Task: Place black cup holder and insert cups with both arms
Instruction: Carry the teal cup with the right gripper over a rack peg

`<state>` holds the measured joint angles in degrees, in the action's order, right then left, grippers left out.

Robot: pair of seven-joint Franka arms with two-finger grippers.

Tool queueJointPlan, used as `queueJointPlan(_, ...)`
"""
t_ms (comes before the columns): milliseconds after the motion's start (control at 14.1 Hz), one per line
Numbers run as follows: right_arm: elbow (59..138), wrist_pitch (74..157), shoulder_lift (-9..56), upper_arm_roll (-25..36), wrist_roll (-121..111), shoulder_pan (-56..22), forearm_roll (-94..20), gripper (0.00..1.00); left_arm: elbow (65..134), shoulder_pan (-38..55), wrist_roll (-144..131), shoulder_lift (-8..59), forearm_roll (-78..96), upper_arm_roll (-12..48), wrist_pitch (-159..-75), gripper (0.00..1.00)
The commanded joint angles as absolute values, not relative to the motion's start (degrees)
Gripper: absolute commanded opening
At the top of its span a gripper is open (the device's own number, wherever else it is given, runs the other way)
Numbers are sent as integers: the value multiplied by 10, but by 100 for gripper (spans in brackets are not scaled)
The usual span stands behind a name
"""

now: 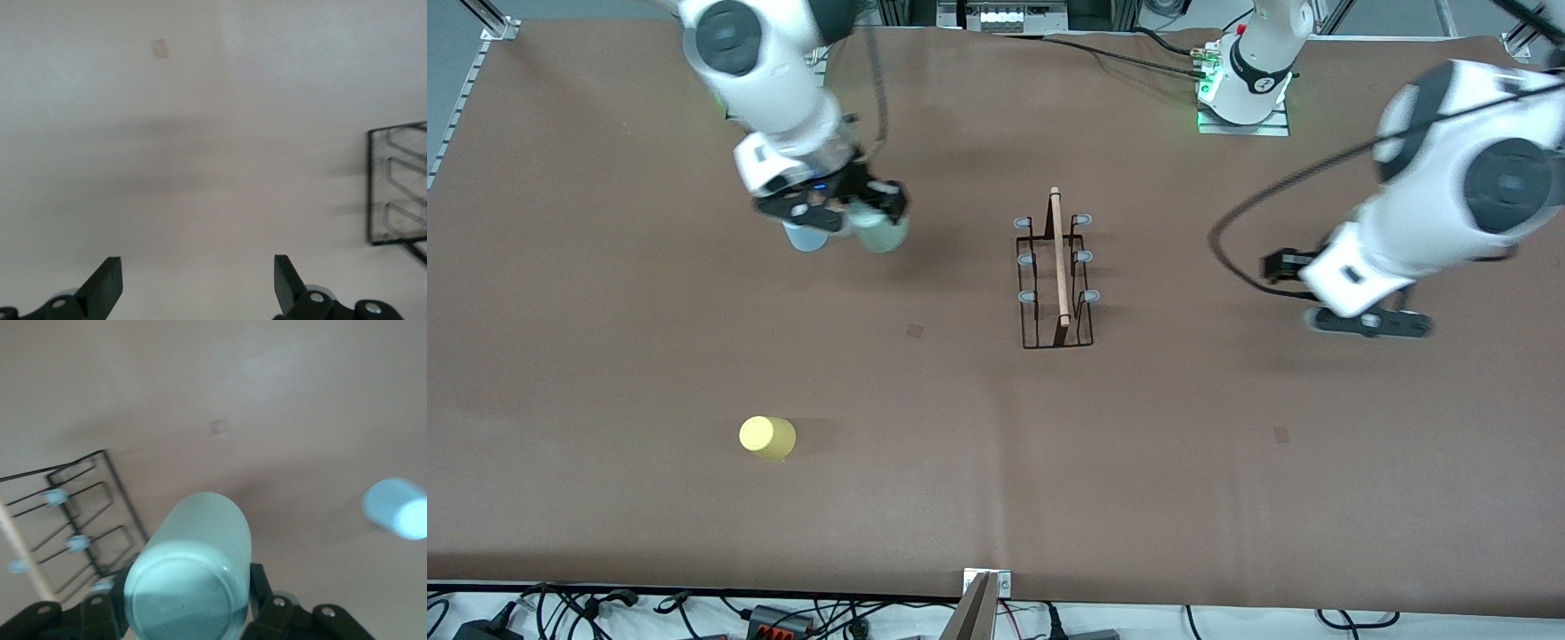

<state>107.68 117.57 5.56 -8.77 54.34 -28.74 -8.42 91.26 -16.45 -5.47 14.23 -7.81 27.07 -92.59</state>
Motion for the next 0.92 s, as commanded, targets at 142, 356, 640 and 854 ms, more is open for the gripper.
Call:
queueJointPlan(142, 952, 1197, 191, -84, 700, -374, -22, 10, 892, -244, 71, 126, -85, 280, -909, 100)
queueJointPlan(356, 923, 1222, 239, -84, 739, -405, 7, 10, 854, -263, 133, 129, -81, 276, -852, 100)
queueJointPlan(640, 917, 1248, 269, -84, 768, -426, 37, 10, 802, -264, 133, 137, -85, 274, -852, 100)
queueJointPlan(854, 902, 1247, 276, -84, 770, -428, 33, 10, 837, -159, 131, 104, -70, 160, -853, 100)
